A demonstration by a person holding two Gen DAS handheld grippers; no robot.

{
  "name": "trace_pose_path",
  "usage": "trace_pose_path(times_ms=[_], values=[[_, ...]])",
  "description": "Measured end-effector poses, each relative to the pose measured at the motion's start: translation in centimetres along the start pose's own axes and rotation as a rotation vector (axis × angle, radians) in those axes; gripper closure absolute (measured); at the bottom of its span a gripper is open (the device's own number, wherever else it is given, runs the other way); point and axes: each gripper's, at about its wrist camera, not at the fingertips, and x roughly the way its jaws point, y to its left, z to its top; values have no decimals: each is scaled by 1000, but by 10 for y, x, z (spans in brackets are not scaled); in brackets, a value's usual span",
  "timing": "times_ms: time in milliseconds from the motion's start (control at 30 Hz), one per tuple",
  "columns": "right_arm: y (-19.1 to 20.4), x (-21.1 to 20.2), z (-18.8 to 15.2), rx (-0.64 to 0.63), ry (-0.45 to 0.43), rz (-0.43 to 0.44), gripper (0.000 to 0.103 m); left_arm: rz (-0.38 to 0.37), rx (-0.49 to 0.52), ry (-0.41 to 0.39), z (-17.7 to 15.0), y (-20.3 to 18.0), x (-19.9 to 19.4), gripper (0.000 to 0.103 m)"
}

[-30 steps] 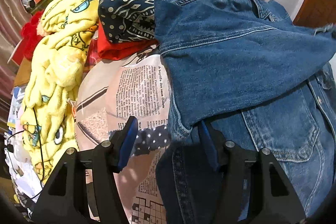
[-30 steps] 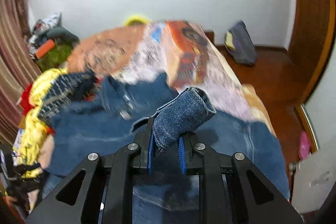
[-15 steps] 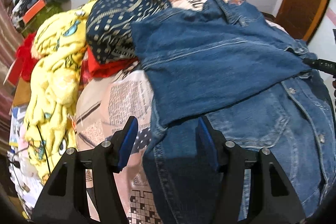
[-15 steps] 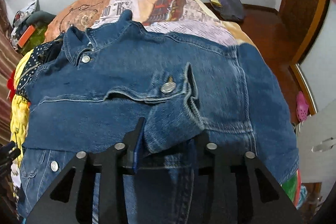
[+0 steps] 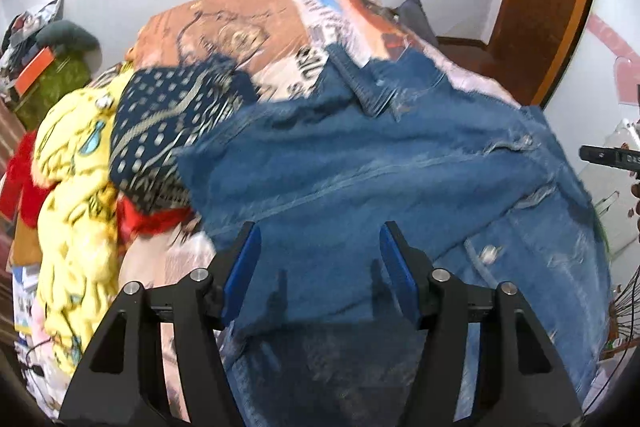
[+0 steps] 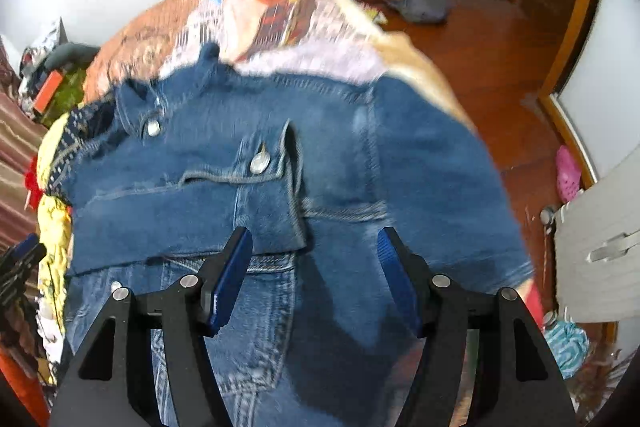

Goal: Fold large clothes

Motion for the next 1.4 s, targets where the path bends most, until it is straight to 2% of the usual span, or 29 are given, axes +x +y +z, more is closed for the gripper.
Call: trace_pose_path(times_ms=[233, 367, 467, 600, 667, 900, 1033, 1100, 1167, 1233, 1300, 1400], values=[[-47, -46, 3, 76, -94, -64, 41, -50, 38, -43, 35, -32, 10, 39], [-73, -40, -8, 134, -71, -104, 39, -99, 33, -40, 47, -49, 21, 38], [-91, -19, -21, 168, -7, -131, 39, -116, 17, -17, 51, -61, 34, 38], [-112, 22, -40, 264, 99, -71, 39, -136, -10, 40, 46, -70, 52, 38], [-118, 40, -45, 324, 119, -46, 39, -145, -20, 65, 41, -71, 57, 38], [-143, 66, -39, 524, 67, 98, 37, -123, -37, 99, 33, -63, 66, 38], [-152, 76, -39, 597, 49, 118, 38, -118, -69, 99, 33, -54, 67, 38], [-148, 78, -34, 589, 29, 73, 41, -115, -74, 101, 32, -52, 67, 38], [-142, 75, -30, 562, 14, 20, 49, -108, -69, 102, 31, -52, 68, 38], [-131, 71, -24, 513, -5, -36, 68, -96, -51, 97, 29, -54, 66, 38], [-127, 66, -18, 468, -18, -91, 81, -83, -29, 86, 28, -55, 63, 38], [-124, 48, -11, 445, -61, -103, 91, -82, 3, 70, 26, -57, 57, 38]])
